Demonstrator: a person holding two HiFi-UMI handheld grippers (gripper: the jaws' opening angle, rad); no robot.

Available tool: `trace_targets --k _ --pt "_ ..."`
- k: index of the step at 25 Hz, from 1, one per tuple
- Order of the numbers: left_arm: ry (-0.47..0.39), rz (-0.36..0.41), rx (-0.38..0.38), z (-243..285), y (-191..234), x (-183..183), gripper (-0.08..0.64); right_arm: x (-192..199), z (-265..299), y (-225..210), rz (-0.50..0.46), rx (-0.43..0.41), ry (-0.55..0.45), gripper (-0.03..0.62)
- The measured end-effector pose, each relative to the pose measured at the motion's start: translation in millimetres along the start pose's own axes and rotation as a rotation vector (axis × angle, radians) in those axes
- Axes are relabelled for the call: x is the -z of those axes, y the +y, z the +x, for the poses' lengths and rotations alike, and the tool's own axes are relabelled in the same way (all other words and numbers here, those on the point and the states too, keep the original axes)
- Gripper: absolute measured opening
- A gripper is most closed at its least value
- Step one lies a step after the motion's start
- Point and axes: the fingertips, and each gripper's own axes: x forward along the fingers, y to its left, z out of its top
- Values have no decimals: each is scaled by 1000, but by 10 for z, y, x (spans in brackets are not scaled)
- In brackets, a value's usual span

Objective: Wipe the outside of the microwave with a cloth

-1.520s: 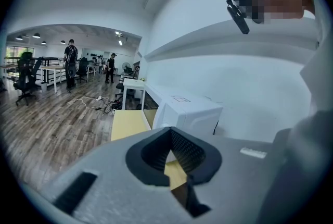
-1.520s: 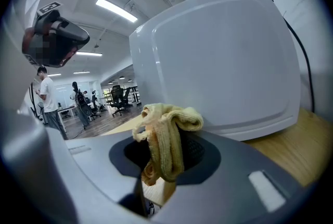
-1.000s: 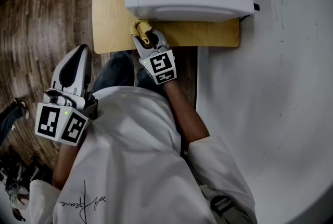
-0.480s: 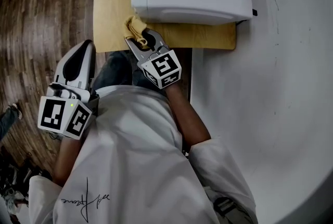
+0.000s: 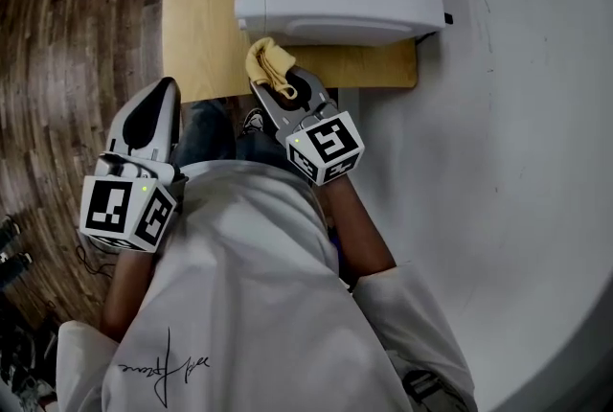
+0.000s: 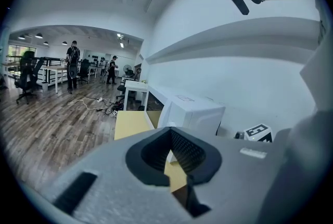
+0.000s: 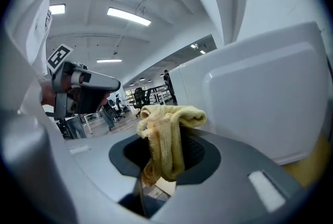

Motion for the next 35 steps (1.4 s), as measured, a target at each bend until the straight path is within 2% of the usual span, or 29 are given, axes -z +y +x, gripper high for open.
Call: trace_targets --k 4,10,23,28,35 --pt "-5 -1 20 -24 -9 22 -9 -117 -228 -57 -11 59 12 121" --pt "-16 12 37 -64 24 28 -9 -267 -475 -47 -44 93 15 121" --pt "-68 13 79 -35 18 -140 -9 -735 -848 -181 -13 195 -54 121" --pt "-83 16 95 18 -68 -198 -9 -891 -1009 -254 -9 221 -83 120" --pt "-88 19 83 32 -86 -235 -9 -964 -1101 -312 -25 234 -60 117"
